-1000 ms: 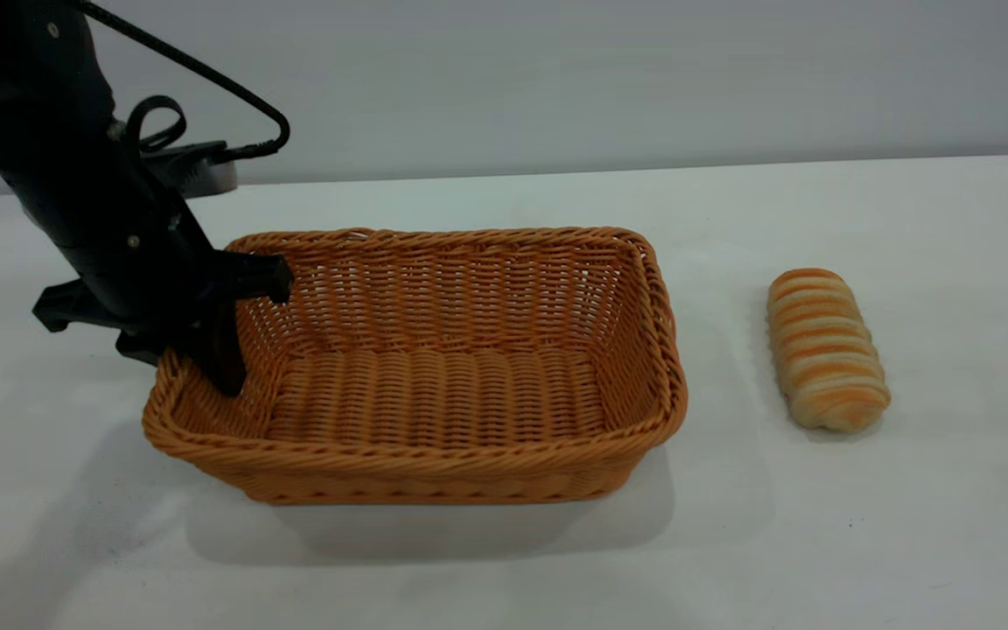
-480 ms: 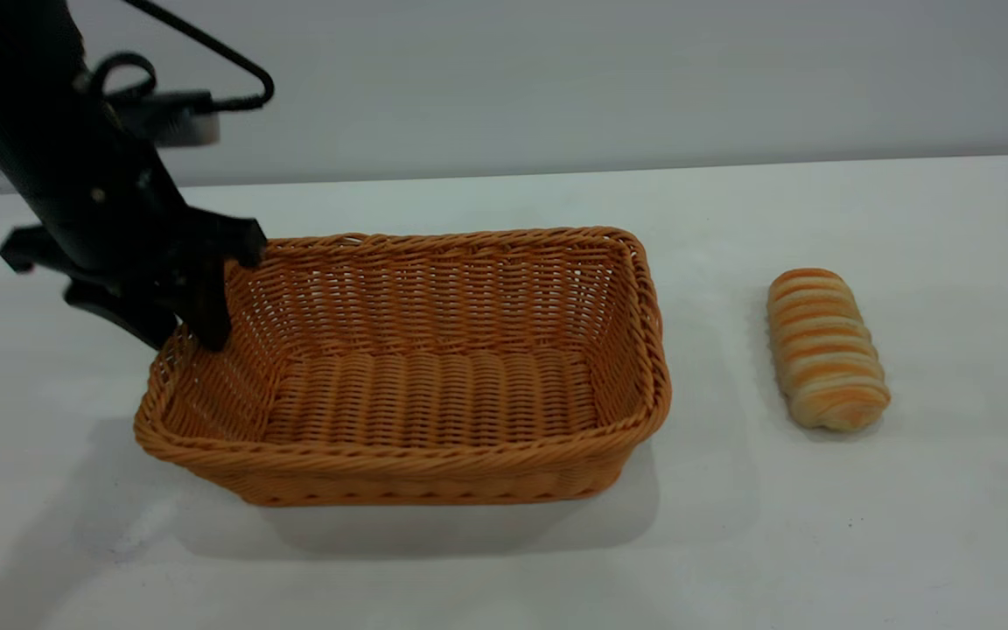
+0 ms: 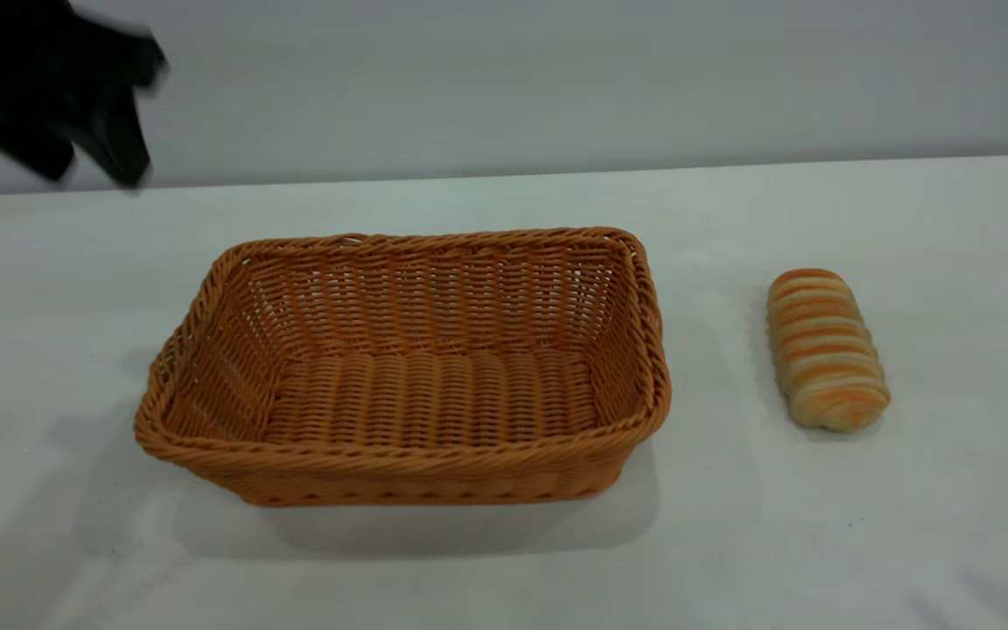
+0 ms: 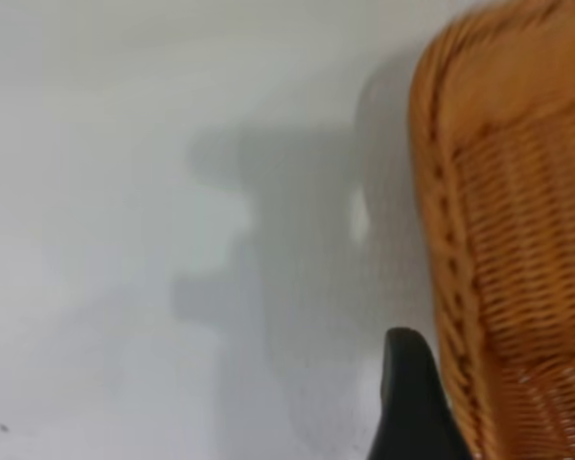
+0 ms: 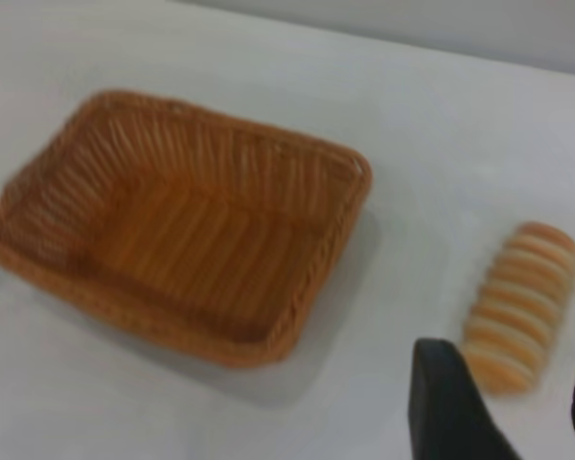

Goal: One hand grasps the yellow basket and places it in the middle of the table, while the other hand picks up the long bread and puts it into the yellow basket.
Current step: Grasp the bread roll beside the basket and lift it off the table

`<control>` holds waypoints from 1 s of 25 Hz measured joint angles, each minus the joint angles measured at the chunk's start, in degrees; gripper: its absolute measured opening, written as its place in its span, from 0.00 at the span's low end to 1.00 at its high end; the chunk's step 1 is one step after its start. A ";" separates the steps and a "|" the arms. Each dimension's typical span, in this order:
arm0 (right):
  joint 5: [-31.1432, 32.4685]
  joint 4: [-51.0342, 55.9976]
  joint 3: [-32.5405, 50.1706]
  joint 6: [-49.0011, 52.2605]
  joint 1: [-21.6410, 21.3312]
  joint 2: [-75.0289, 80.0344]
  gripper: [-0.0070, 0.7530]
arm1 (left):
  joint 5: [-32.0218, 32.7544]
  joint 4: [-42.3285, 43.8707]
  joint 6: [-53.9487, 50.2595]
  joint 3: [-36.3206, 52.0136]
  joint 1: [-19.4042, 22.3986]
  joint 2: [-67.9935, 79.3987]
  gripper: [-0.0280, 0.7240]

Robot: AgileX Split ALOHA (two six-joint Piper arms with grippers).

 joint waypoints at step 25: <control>-13.22 26.81 -27.16 -34.13 0.64 73.75 0.48 | 7.49 0.00 0.00 0.22 0.00 -11.91 0.71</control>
